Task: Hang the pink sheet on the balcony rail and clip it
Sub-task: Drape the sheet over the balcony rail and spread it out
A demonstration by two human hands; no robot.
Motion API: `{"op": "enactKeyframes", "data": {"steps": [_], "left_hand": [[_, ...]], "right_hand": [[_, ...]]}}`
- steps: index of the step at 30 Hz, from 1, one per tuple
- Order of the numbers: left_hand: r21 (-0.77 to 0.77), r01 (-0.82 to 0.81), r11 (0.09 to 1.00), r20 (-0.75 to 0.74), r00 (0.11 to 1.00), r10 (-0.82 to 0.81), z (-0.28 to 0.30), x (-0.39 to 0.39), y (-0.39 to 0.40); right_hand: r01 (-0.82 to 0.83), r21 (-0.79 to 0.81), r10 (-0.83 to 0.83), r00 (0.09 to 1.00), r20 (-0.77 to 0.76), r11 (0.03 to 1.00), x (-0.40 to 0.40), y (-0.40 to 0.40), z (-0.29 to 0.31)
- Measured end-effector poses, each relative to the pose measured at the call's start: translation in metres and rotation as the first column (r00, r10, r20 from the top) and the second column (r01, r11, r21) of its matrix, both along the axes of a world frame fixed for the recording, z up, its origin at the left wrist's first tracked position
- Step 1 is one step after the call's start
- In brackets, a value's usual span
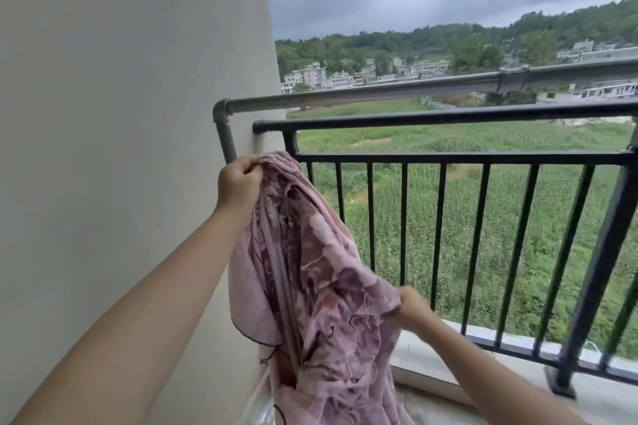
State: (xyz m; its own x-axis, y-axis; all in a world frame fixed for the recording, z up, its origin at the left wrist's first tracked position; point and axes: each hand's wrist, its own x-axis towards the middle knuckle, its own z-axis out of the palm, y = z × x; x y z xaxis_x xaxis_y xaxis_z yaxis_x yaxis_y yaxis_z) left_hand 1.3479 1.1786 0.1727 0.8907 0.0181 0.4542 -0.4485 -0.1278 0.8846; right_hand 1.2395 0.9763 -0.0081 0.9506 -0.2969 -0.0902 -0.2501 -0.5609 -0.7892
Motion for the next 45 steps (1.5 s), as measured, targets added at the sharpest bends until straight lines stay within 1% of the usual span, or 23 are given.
{"op": "enactKeyframes", "data": {"steps": [2,4,6,8,10,14,16,18,21,25,28,30,31,32,33,34,35,36,37,39,41,43,45], "left_hand": [[0.308,0.071,0.949,-0.033,0.997,-0.064,-0.005,-0.003,0.008],[0.684,0.088,0.724,-0.099,0.995,-0.027,-0.009,-0.015,0.012],[0.813,0.142,0.565,-0.15,0.988,-0.032,-0.009,-0.031,0.015],[0.645,0.364,0.672,-0.313,0.928,-0.202,-0.012,-0.049,0.014],[0.491,0.443,0.75,-0.303,0.894,-0.329,-0.019,-0.062,0.006],[0.426,-0.018,0.905,0.174,0.983,-0.062,-0.034,-0.051,-0.003],[0.275,-0.069,0.959,0.217,0.976,0.008,-0.034,-0.037,0.007],[0.156,-0.046,0.987,0.19,0.982,0.016,-0.029,-0.022,0.025],[0.151,0.03,0.988,0.2,0.978,-0.061,-0.025,-0.008,0.049],[0.169,0.13,0.977,0.231,0.959,-0.167,-0.017,-0.008,0.059],[0.174,0.141,0.975,0.252,0.95,-0.183,-0.012,-0.008,0.069],[0.31,0.115,0.944,0.223,0.956,-0.19,-0.007,-0.009,0.081],[0.486,0.104,0.867,0.168,0.963,-0.21,-0.002,-0.011,0.089],[0.726,0.129,0.675,0.046,0.971,-0.234,0.005,-0.016,0.095],[0.911,0.192,0.365,-0.122,0.971,-0.206,0.01,-0.022,0.099],[0.957,0.275,0.088,-0.263,0.956,-0.132,0.014,-0.027,0.102],[0.938,0.339,-0.07,-0.343,0.938,-0.051,0.016,-0.033,0.101],[0.923,0.383,-0.045,-0.384,0.923,-0.014,0.016,-0.037,0.094],[0.918,0.388,0.076,-0.386,0.921,-0.044,0.016,-0.045,0.084],[0.86,0.254,0.444,-0.206,0.967,-0.153,0.006,-0.054,0.059],[0.693,0.05,0.719,0.055,0.991,-0.122,-0.007,-0.06,0.037],[0.563,-0.171,0.809,0.272,0.962,0.015,-0.022,-0.057,0.029],[0.533,-0.486,0.693,0.615,0.785,0.077,-0.03,-0.047,0.032]], "right_hand": [[0.076,-0.033,-0.073,0.994,0.079,0.997,0.018,0.004,0.027],[0.058,-0.129,-0.035,0.984,0.177,0.99,0.034,0.015,0.073],[0.029,-0.222,0.041,0.952,0.305,0.975,0.044,0.026,0.123],[0.039,-0.255,0.074,0.906,0.416,0.966,0.046,0.04,0.169],[0.079,-0.322,0.093,0.869,0.485,0.944,0.046,0.057,0.203],[0.138,-0.459,0.171,0.804,0.569,0.878,0.037,0.08,0.238],[0.049,-0.479,0.24,0.818,0.523,0.877,0.027,0.069,0.237],[-0.263,-0.355,0.392,0.845,0.364,0.897,0.016,0.047,0.213],[-0.536,-0.043,0.535,0.829,0.161,0.843,0.013,0.028,0.139],[-0.51,-0.257,0.483,0.86,-0.164,0.821,0.034,0.044,0.041],[-0.446,-0.241,0.43,0.895,-0.12,0.862,0.04,0.069,0.02],[-0.335,-0.196,0.34,0.94,-0.005,0.922,0.045,0.07,0.044],[-0.247,-0.172,0.263,0.962,0.078,0.954,0.049,0.066,0.062],[-0.182,-0.175,0.21,0.964,0.163,0.968,0.051,0.061,0.083],[-0.135,-0.202,0.182,0.954,0.237,0.97,0.052,0.058,0.105],[-0.102,-0.236,0.174,0.934,0.311,0.966,0.051,0.059,0.13],[-0.08,-0.274,0.186,0.903,0.387,0.958,0.052,0.064,0.152],[-0.072,-0.306,0.211,0.865,0.454,0.949,0.051,0.071,0.173],[-0.065,-0.331,0.235,0.831,0.504,0.941,0.05,0.08,0.191],[-0.017,-0.366,0.241,0.782,0.575,0.93,0.048,0.097,0.218],[0.045,-0.392,0.232,0.742,0.629,0.919,0.043,0.107,0.231],[0.067,-0.389,0.231,0.709,0.667,0.919,0.037,0.108,0.235],[0.063,-0.415,0.266,0.679,0.684,0.907,0.026,0.103,0.229]]}}
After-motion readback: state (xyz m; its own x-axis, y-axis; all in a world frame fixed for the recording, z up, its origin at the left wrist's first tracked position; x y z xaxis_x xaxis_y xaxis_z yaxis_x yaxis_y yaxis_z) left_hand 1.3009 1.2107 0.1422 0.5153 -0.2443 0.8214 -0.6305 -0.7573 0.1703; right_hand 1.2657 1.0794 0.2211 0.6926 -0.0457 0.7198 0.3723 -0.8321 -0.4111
